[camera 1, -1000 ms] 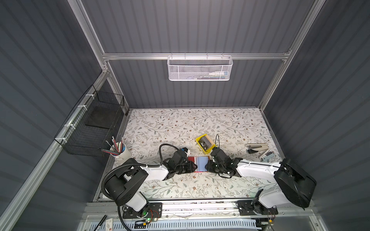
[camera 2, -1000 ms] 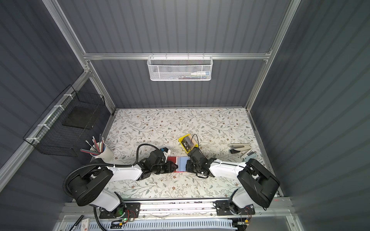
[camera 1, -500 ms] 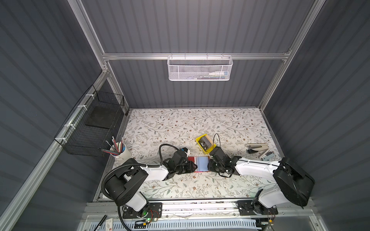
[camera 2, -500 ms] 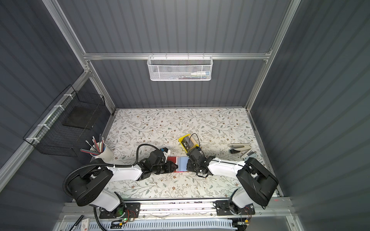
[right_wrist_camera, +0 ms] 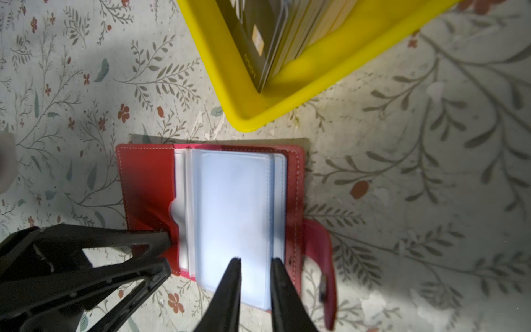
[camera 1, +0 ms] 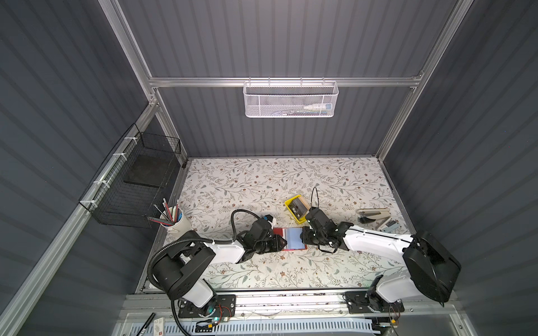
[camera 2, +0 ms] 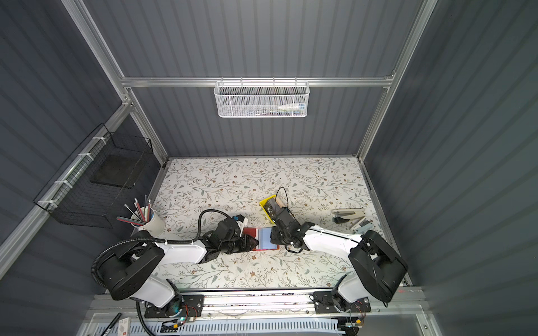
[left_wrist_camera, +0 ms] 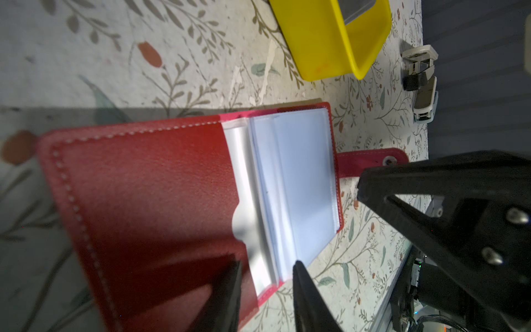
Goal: Insert credit cards into a card holder
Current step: Touch the button at the card holder.
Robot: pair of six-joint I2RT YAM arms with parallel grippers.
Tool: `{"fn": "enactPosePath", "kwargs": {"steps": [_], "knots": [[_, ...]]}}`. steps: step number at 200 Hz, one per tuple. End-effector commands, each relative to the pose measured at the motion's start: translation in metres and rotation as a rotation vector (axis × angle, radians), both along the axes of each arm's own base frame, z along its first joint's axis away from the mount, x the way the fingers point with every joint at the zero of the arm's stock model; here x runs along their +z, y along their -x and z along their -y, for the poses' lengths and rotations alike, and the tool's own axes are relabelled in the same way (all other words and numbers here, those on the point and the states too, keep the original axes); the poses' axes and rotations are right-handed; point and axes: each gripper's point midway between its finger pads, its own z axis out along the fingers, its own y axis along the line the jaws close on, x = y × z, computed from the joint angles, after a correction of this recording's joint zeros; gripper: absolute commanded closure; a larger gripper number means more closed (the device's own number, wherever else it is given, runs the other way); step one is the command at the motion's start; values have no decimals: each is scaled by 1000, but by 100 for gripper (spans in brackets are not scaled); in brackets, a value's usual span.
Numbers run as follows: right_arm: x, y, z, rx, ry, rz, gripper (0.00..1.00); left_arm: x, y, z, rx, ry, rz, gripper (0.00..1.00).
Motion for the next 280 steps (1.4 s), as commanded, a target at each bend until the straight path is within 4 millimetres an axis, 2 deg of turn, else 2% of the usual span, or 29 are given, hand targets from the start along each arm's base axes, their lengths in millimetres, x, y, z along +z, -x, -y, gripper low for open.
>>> {"fn": "enactPosePath", "kwargs": {"steps": [1,30,76,162,213,280], "knots": [[-14,10,18,11,99,-43,77,-42,24,-39,34,-177,-102,67],[-19,10,39,-23,167,-52,78,-40,22,-40,32,-185,-92,67],[-20,4,51,-23,218,-44,78,-43,23,-38,20,-187,-96,67],[-34,7,52,-22,242,-90,77,-44,24,-37,19,-171,-101,67],[-45,13,56,-34,248,-117,78,-37,21,-34,23,-154,-88,67],[-33,9,54,-46,218,-77,78,-28,18,-32,21,-140,-66,66]]}}
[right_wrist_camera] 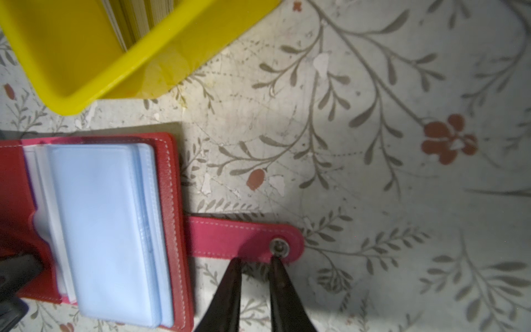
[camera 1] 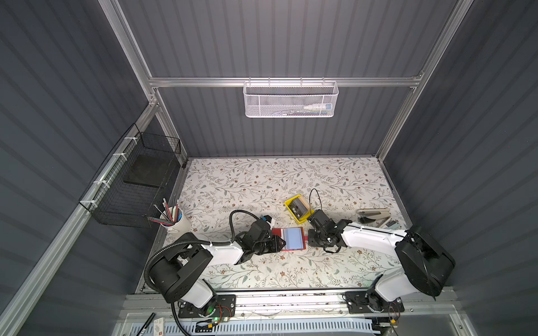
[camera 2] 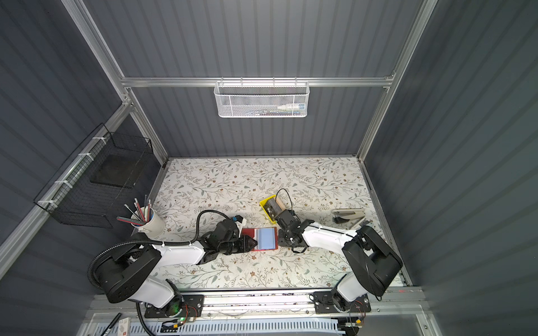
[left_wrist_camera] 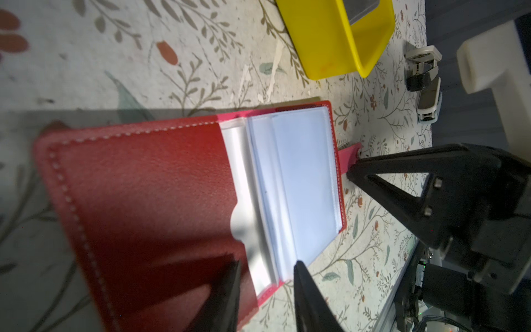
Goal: Insert credit cards into a card holder
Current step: Touch the button at the card holder.
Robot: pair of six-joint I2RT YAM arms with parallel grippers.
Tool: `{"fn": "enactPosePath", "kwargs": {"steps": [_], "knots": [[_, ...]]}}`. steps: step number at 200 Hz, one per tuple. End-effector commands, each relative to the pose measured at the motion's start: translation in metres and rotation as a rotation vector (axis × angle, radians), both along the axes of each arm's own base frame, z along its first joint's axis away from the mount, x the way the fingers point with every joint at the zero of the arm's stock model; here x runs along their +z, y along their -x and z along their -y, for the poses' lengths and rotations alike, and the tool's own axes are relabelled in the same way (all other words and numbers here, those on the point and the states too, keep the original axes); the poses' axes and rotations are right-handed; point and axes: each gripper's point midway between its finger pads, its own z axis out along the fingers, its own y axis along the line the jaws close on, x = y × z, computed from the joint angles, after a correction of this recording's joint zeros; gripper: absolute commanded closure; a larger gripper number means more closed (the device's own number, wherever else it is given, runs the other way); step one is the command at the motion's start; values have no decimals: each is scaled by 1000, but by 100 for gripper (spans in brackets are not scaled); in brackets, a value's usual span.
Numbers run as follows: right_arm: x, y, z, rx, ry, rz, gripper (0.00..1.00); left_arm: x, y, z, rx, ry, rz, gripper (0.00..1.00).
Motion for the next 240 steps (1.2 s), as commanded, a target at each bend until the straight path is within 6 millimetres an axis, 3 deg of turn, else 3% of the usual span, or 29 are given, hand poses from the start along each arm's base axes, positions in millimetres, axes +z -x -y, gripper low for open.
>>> {"fn": "enactPosePath", "kwargs": {"steps": [1,24,71,149,195,240], "knots": [[-4,6,9,-18,17,-11,78,-29,17,-26,13,-127,-74,66],[9,4,-3,-6,-71,25,77,-24,15,-25,10,-120,-62,66],[39,0,-7,-15,-156,97,77,-18,14,-19,-2,-98,-60,65],[85,-17,-4,5,-250,195,70,39,-12,12,-65,29,13,55],[98,-35,7,16,-244,227,62,53,-30,21,-79,55,27,54],[96,-62,23,-2,-264,189,57,46,-58,25,-58,27,3,54]]}}
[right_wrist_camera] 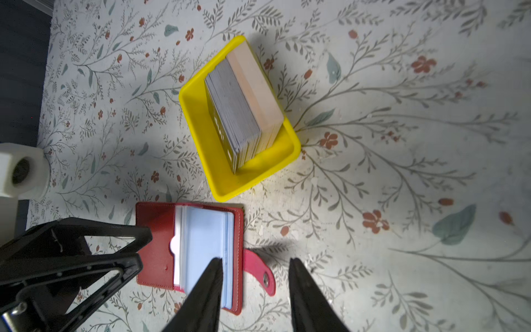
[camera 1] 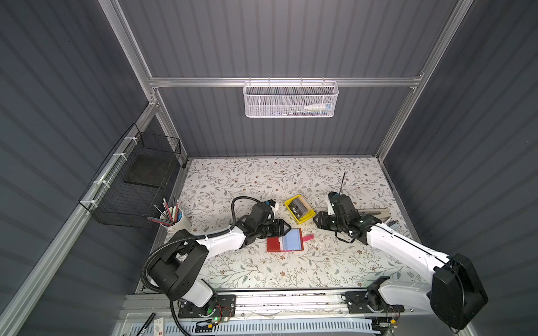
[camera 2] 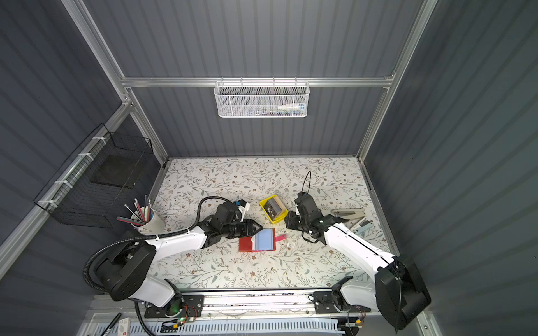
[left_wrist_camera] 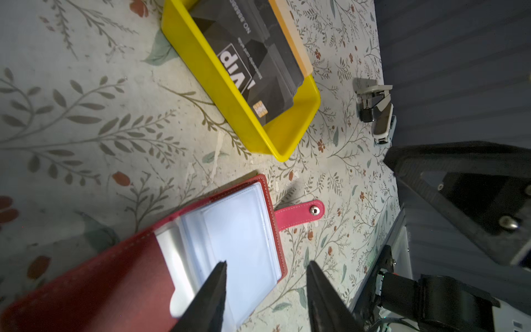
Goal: Insert credit cards into a card holder
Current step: Rotate the storage box at the center of the table.
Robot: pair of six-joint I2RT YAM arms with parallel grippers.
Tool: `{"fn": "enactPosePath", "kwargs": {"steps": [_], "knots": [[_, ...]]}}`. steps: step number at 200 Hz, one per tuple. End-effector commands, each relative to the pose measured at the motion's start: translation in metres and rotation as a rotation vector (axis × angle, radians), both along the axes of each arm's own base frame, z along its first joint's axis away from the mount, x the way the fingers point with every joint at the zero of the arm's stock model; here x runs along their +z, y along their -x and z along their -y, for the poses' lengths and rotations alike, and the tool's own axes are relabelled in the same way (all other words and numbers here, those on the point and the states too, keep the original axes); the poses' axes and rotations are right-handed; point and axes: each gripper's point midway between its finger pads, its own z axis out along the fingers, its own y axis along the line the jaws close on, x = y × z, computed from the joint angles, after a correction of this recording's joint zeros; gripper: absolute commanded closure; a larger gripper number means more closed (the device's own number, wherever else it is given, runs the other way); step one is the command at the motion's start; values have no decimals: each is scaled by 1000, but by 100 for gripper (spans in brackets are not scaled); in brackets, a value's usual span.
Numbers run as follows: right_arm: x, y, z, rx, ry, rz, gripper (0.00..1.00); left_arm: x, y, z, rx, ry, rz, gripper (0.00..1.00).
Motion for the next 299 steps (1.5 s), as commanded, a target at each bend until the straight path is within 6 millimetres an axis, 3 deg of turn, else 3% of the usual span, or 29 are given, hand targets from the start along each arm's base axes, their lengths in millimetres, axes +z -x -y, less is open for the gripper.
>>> {"fn": "enactPosePath", "kwargs": {"steps": [1,75,169,227,299], "knots": [[-1,-9,3,38,-1,-29,57,-7,-8,3,-28,-30,-25,54],[-10,-40,19,47,49,-48,46,-28,-33,23,-80,-112,-61,58],[-29,-71,17,56,-36,-113,40,-21,-53,37,-85,-117,-38,57],[-34,-75,1,110,-107,-137,38,-19,-58,35,-73,-126,-14,58],[-30,-64,-12,158,-137,-140,40,-29,-65,31,-52,-139,-31,58]]}}
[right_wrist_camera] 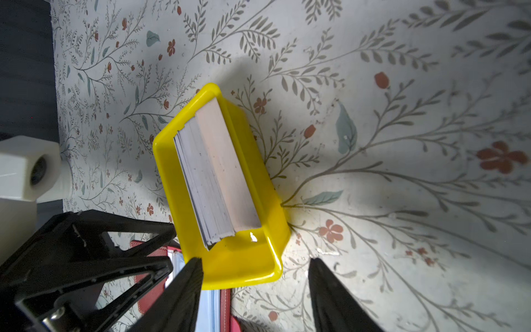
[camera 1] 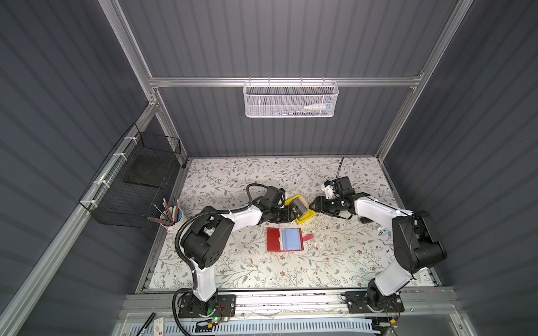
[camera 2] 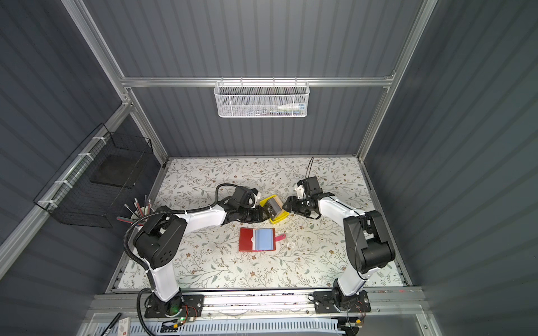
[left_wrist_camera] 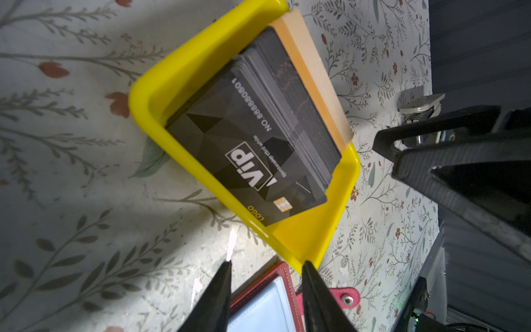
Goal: Insert credit cards into a card holder
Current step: Rotate the storage box at the center of the table.
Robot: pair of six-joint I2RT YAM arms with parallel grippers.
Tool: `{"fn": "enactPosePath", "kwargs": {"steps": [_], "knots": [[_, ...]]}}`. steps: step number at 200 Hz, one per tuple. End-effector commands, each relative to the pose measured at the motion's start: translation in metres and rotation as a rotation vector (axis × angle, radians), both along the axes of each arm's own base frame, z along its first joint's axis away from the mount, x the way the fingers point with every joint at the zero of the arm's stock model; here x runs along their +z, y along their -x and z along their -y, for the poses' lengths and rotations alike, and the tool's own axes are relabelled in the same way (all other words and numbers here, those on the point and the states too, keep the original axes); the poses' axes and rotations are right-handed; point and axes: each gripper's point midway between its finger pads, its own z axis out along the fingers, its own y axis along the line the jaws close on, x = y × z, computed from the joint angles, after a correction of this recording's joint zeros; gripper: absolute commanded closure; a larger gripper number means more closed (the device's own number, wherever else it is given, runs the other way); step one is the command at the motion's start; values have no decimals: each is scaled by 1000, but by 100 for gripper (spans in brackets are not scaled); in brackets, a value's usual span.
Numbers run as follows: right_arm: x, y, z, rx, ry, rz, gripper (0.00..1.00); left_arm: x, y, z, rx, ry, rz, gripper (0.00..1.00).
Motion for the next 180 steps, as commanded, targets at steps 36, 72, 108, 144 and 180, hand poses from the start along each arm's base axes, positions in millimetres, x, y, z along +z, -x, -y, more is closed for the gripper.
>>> {"fn": "enactPosePath", "kwargs": {"steps": [36,72,108,144,180], "knots": [[16,14,-17,67,-52,21,42,1,-7,-3,-2,-13,13,58],[12,8,4,-33,45,31,42,1,-7,-4,-4,-15,16,58],[11,2,-8,12,7,8,42,6,-9,-2,-4,-6,28,58],[3,-2,-15,38,-13,-5,42,17,-9,-3,-3,8,46,58],[-3,-2,-21,55,-37,-20,41,25,-14,-11,24,-15,92,58]]}}
